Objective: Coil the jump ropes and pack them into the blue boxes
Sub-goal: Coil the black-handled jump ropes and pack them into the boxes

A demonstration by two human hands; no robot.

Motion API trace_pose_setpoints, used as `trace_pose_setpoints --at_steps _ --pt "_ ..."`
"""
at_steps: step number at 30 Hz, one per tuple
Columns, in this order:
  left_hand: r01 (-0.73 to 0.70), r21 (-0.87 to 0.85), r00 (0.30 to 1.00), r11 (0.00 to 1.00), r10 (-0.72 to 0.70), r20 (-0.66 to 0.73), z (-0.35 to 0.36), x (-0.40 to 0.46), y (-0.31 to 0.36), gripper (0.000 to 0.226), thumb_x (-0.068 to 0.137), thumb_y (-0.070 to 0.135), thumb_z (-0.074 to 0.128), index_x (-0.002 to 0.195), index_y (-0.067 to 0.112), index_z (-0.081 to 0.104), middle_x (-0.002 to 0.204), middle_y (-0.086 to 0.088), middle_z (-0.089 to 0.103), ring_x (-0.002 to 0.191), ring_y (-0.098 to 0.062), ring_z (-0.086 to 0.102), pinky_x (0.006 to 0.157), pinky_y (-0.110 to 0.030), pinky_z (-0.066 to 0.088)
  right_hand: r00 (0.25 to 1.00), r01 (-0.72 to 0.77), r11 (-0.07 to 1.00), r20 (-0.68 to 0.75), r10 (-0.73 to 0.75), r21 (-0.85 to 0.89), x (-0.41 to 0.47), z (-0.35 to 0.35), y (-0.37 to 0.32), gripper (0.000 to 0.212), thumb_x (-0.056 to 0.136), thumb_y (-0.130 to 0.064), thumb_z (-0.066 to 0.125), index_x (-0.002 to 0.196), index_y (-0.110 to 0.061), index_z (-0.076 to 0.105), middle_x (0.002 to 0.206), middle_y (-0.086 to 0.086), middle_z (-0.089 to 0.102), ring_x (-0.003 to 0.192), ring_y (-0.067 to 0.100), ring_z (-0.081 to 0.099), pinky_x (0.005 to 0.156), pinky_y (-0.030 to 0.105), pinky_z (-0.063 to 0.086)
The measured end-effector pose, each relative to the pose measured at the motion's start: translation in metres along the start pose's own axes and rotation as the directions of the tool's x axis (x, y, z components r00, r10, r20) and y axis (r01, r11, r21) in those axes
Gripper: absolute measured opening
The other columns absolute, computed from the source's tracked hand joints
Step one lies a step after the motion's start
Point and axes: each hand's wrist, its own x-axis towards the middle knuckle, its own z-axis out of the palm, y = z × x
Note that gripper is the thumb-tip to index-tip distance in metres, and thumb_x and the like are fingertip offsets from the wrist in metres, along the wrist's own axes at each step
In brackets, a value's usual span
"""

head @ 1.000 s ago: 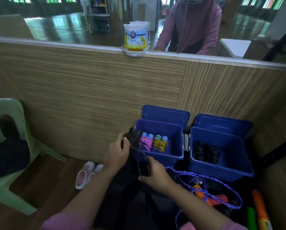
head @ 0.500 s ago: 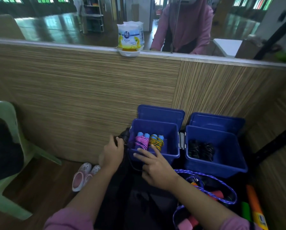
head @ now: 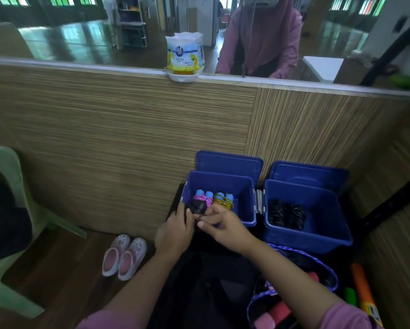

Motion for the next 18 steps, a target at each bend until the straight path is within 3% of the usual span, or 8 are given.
trace_pose_setpoints --at_steps 4,7,10,14,18 --pt "-0.091 -0.03 0.995 0.995 0.092 0.033 0.004 -0.013 0.004 0.063 0.095 0.056 0.014 0.145 0.024 0.034 0.135 -0.006 0.055 0.111 -0.032 0.059 0.089 -0.039 0.046 0.929 -0.232 0.973 -0.3 0.216 -0.02 0.01 -0.007 0.003 0.016 0.082 -0.037 0.071 0.086 -0.023 0.078 0.077 -0.007 0.07 0.08 0.009 0.064 0.078 0.033 0.052" --pt "-0.149 -0.074 0.985 0.986 0.155 0.08 0.003 -0.021 0.005 0.095 0.074 0.075 0.002 0.148 0.022 0.03 0.139 -0.004 0.052 0.118 -0.025 0.056 0.093 -0.037 0.045 0.874 -0.364 0.928 -0.315 0.37 0.081 0.015 -0.014 0.008 0.015 0.078 -0.039 0.075 0.082 -0.025 0.078 0.069 -0.006 0.072 0.078 0.011 0.066 0.079 0.035 0.053" --pt "-0.139 -0.082 0.98 0.987 0.149 0.131 0.003 -0.024 0.007 0.104 0.064 0.089 0.022 0.147 0.026 0.028 0.136 0.002 0.053 0.119 -0.019 0.055 0.093 -0.034 0.045 0.861 -0.393 0.912 -0.304 0.408 0.113 0.016 -0.015 0.007 0.015 0.074 -0.039 0.078 0.081 -0.025 0.078 0.064 -0.005 0.071 0.072 0.012 0.067 0.076 0.034 0.054" --pt "-0.095 -0.118 0.992 0.988 0.105 0.076 0.006 -0.022 0.011 0.078 0.069 0.087 0.039 0.128 0.037 0.04 0.116 0.007 0.064 0.106 -0.016 0.061 0.085 -0.035 0.049 0.869 -0.402 0.916 -0.312 0.383 0.004 0.018 -0.016 0.0 0.017 0.076 -0.035 0.077 0.084 -0.02 0.078 0.071 -0.002 0.073 0.072 0.01 0.067 0.073 0.029 0.054" --pt "-0.109 -0.169 0.991 0.98 0.121 0.059 0.003 -0.018 0.02 0.047 0.084 0.071 0.042 0.117 0.037 0.043 0.102 0.007 0.067 0.099 -0.016 0.063 0.081 -0.034 0.048 0.869 -0.376 0.913 -0.282 0.407 0.16 0.019 -0.025 0.0 0.011 0.074 -0.027 0.08 0.075 -0.016 0.078 0.063 -0.004 0.069 0.064 0.008 0.064 0.066 0.025 0.054"
